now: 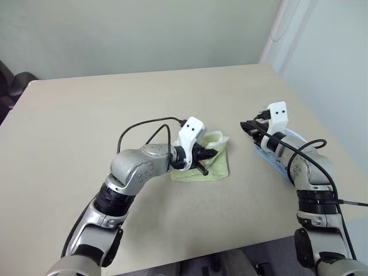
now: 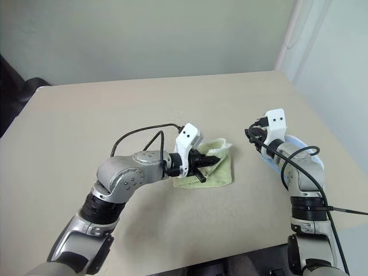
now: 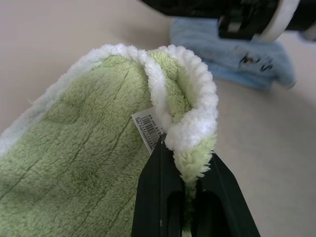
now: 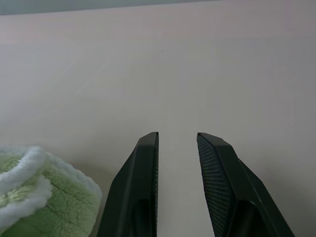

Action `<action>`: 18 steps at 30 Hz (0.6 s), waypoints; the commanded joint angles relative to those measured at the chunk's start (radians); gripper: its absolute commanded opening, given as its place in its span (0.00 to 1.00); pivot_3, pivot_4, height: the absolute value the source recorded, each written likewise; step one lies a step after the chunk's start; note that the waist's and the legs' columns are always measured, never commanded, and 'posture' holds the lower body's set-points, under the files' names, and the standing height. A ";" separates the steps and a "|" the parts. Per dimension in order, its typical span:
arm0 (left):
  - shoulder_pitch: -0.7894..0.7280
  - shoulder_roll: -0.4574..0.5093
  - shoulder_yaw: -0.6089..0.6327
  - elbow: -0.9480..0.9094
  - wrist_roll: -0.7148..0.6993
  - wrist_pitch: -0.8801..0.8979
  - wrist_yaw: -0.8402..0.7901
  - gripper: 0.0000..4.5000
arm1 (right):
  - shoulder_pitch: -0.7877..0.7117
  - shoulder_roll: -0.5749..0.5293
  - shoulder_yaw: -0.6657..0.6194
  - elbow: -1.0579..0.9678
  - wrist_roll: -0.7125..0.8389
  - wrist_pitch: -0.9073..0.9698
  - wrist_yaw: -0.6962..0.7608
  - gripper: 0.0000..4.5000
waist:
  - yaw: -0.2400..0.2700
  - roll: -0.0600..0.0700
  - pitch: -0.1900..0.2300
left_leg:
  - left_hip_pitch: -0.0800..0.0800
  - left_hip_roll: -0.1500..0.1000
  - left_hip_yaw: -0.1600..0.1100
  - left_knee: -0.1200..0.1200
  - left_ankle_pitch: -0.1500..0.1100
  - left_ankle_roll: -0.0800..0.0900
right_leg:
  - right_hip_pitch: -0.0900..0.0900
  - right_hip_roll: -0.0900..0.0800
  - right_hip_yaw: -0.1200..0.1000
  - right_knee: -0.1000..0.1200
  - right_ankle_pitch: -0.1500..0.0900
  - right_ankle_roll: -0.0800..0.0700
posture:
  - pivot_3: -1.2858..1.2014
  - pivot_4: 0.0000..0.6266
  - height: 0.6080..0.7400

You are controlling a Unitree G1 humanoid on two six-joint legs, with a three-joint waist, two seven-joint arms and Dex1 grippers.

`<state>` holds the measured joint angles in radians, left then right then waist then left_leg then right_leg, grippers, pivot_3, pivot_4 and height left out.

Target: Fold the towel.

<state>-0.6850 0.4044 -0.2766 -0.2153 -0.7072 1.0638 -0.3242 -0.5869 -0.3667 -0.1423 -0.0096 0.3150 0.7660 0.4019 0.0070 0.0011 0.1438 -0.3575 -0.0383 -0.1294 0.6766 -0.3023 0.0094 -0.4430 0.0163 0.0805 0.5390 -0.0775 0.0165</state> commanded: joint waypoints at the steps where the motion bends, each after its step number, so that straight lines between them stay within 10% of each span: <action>1: -0.014 -0.024 0.015 -0.019 0.026 0.023 -0.007 0.00 | -0.022 -0.012 -0.021 -0.036 0.015 -0.006 -0.007 0.29 | 0.000 0.000 0.000 | 0.000 0.000 0.000 0.000 0.000 0.000 | 0.000 0.000 0.000 0.000 0.000 0.000 | 0.52 0.24 1.00; 6: 0.010 -0.091 0.112 -0.024 -0.029 0.074 -0.010 0.16 | -0.034 -0.011 -0.009 -0.027 0.011 -0.007 -0.003 0.29 | 0.003 0.000 0.000 | -0.001 0.000 0.000 0.001 0.000 0.000 | 0.000 -0.001 0.000 0.000 0.001 0.002 | 0.52 0.24 1.00; 16: 0.031 -0.107 0.173 -0.049 -0.038 0.117 -0.027 0.96 | -0.041 -0.015 -0.005 -0.020 0.010 -0.007 0.003 0.29 | 0.006 0.000 0.000 | -0.001 0.000 0.000 0.003 0.000 0.001 | 0.000 -0.001 0.000 0.000 0.002 0.003 | 0.52 0.24 1.00; 18: 0.033 -0.112 0.191 -0.046 -0.048 0.123 -0.029 0.99 | -0.042 -0.014 -0.003 -0.019 0.009 -0.007 0.003 0.29 | 0.005 0.000 0.000 | -0.001 0.000 0.000 0.004 0.000 0.001 | 0.001 -0.001 0.000 0.000 0.002 0.003 | 0.52 0.24 1.00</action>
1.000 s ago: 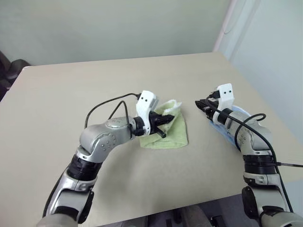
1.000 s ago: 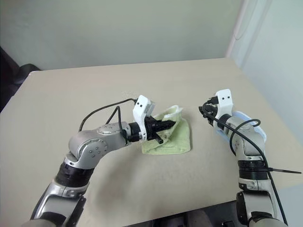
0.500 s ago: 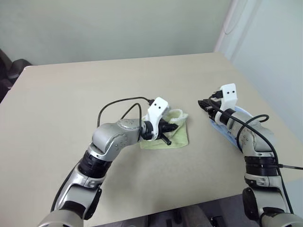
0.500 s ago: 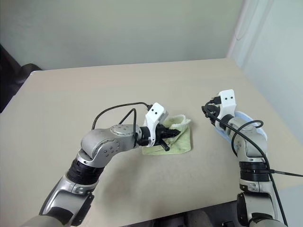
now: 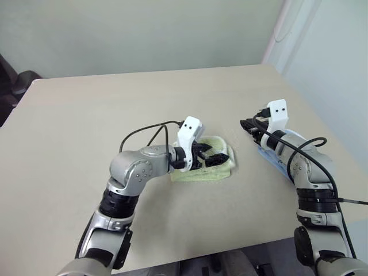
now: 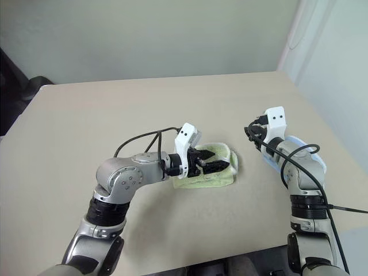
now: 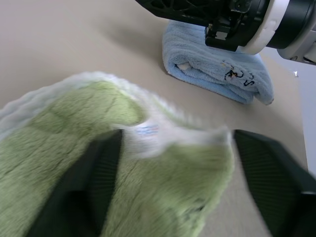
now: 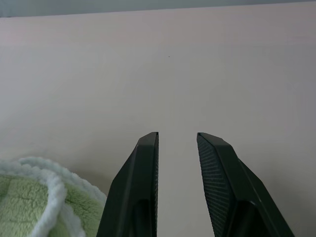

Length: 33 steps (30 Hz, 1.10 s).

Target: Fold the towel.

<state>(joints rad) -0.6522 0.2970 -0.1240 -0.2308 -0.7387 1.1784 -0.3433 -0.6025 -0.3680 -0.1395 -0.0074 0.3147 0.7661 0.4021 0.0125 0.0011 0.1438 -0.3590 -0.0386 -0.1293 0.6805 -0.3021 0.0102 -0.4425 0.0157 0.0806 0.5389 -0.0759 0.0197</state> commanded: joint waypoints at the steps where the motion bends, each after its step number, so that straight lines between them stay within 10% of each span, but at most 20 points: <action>1: 0.001 -0.013 0.057 -0.031 -0.033 0.013 -0.014 0.99 | -0.026 -0.013 -0.005 -0.021 0.009 -0.007 0.003 0.29 | 0.000 0.000 0.000 | 0.000 0.000 0.000 0.000 0.000 0.000 | 0.000 0.000 0.000 0.000 0.000 0.000 | 0.52 0.24 1.00; 11: -0.025 0.052 0.184 0.015 -0.026 -0.085 -0.087 0.99 | -0.035 -0.019 -0.005 -0.024 0.012 -0.019 0.014 0.29 | 0.000 0.000 0.000 | 0.000 0.000 0.000 0.001 0.000 0.000 | 0.000 0.000 0.000 0.000 0.001 0.001 | 0.52 0.24 1.00; 16: -0.032 0.151 0.202 0.117 0.043 -0.236 -0.208 0.70 | -0.036 -0.034 0.001 -0.045 0.032 -0.021 0.057 0.00 | 0.000 0.000 0.000 | 0.000 0.000 0.000 0.001 0.000 0.000 | 0.000 0.000 0.000 0.000 0.001 0.001 | 0.52 0.24 1.00; 24: 0.020 0.242 0.159 0.157 0.116 -0.396 -0.416 0.02 | 0.022 -0.051 0.073 -0.218 0.105 0.029 0.166 0.00 | 0.003 0.000 0.000 | -0.004 0.000 -0.001 0.001 0.000 0.001 | -0.002 0.000 0.000 0.000 0.001 0.001 | 0.52 0.24 1.00; 33: 0.139 0.296 -0.038 0.194 0.317 -0.526 -0.508 0.00 | 0.110 -0.050 0.189 -0.261 0.100 0.038 0.192 0.00 | 0.006 -0.001 -0.002 | -0.005 0.000 -0.002 0.002 0.000 0.001 | -0.002 0.000 0.000 -0.001 0.001 0.001 | 0.52 0.24 1.00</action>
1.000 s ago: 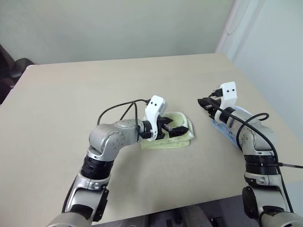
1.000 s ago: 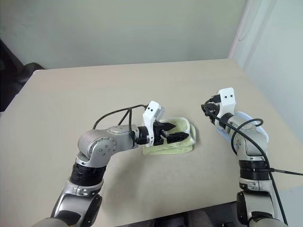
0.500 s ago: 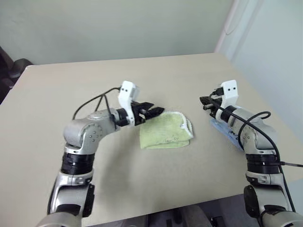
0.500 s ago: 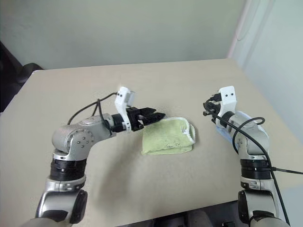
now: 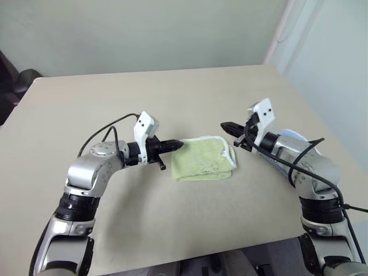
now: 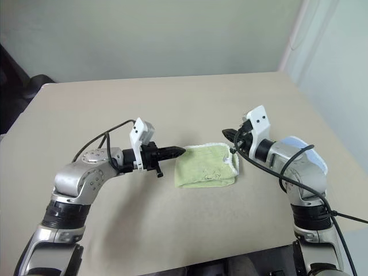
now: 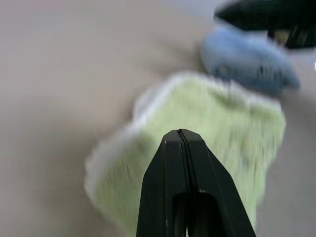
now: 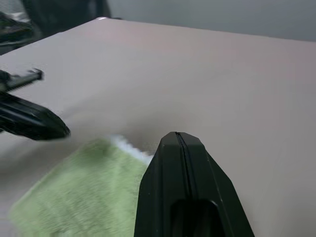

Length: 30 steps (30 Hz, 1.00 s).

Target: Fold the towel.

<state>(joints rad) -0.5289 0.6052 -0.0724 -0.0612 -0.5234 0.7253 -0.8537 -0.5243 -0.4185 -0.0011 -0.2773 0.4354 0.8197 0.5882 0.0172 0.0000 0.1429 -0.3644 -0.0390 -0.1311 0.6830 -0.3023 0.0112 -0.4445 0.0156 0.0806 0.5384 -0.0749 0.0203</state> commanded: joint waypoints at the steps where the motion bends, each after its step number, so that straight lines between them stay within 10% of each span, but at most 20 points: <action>1: 0.018 -0.022 -0.124 0.055 0.144 -0.090 0.018 0.00 | 0.044 0.005 0.068 0.035 -0.033 -0.024 0.004 0.00 | 0.002 0.000 -0.001 | 0.000 0.000 0.000 0.000 0.000 0.000 | 0.000 0.000 0.000 0.000 0.000 0.000 | 0.52 0.24 1.00; 14: -0.020 -0.173 -0.147 0.364 0.280 -0.192 0.053 0.00 | 0.098 0.045 0.156 0.305 -0.144 -0.148 0.023 0.00 | 0.010 0.002 -0.009 | 0.001 0.000 0.000 0.001 -0.002 -0.005 | 0.003 -0.001 0.000 0.001 0.000 0.000 | 0.52 0.24 1.00; 24: -0.005 -0.166 0.234 0.118 -0.113 0.042 0.051 0.00 | 0.064 0.000 -0.017 0.099 -0.038 -0.126 0.023 0.00 | 0.004 0.001 -0.008 | -0.006 0.000 0.000 0.000 0.001 -0.005 | -0.004 -0.001 0.000 0.000 0.000 0.001 | 0.52 0.24 1.00; 30: 0.019 -0.091 0.425 0.081 -0.316 0.284 0.120 0.09 | 0.014 -0.051 -0.104 0.066 0.048 -0.077 0.048 0.35 | 0.002 0.001 -0.008 | -0.002 0.000 0.001 -0.003 -0.001 -0.002 | -0.003 0.000 0.000 0.000 0.000 0.000 | 0.52 0.24 1.00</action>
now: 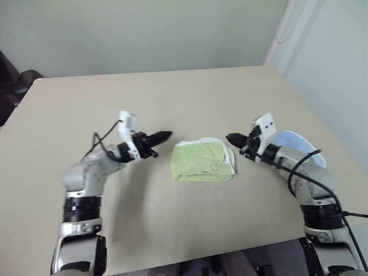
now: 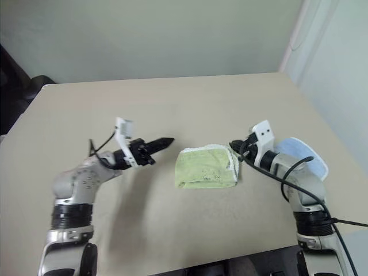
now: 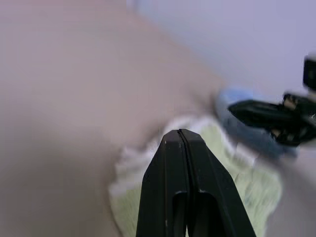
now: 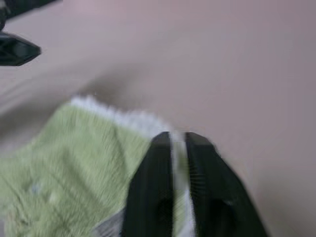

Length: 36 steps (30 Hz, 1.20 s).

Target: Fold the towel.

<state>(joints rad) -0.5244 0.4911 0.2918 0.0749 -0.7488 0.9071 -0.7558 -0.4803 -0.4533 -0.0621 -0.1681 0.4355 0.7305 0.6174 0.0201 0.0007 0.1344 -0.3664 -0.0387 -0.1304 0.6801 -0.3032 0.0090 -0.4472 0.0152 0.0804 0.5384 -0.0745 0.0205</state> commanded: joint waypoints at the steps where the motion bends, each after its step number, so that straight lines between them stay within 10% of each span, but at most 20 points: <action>1: 0.023 0.030 0.081 -0.060 -0.122 0.146 0.036 0.14 | -0.037 -0.022 -0.047 -0.042 0.058 0.014 0.026 0.44 | 0.000 0.000 0.000 | 0.000 0.000 0.000 0.000 0.000 0.000 | 0.000 0.000 0.000 0.000 0.000 -0.001 | 0.52 0.24 1.00; 8: 0.038 0.009 0.174 -0.013 -0.257 0.425 0.221 0.68 | -0.050 -0.028 -0.037 -0.038 0.079 0.002 0.044 0.98 | 0.005 -0.001 0.001 | -0.001 0.000 0.000 0.001 0.001 -0.001 | 0.000 0.000 0.000 0.000 0.000 0.000 | 0.52 0.24 1.00; 12: 0.045 -0.002 0.141 0.027 -0.218 0.551 0.316 0.99 | -0.069 -0.004 -0.038 -0.004 0.043 -0.035 -0.013 1.00 | 0.001 -0.001 0.001 | 0.000 0.000 0.000 0.002 0.001 -0.004 | 0.000 0.000 0.001 0.001 0.000 -0.001 | 0.52 0.24 1.00; 36: -0.100 -0.234 -0.067 0.154 -0.096 0.581 0.320 1.00 | -0.045 0.034 -0.045 -0.031 0.035 -0.062 -0.084 1.00 | 0.036 -0.001 0.001 | 0.001 -0.003 0.000 0.003 0.004 0.002 | 0.005 -0.002 0.001 0.001 0.000 0.000 | 0.52 0.24 1.00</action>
<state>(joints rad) -0.6265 0.2899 0.2723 0.2011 -0.8587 1.4795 -0.4329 -0.5211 -0.4138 -0.0834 -0.1550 0.4664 0.6863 0.5458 0.0561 -0.0002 0.1351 -0.3655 -0.0413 -0.1307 0.6836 -0.2995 0.0112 -0.4419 0.0127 0.0811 0.5392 -0.0746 0.0205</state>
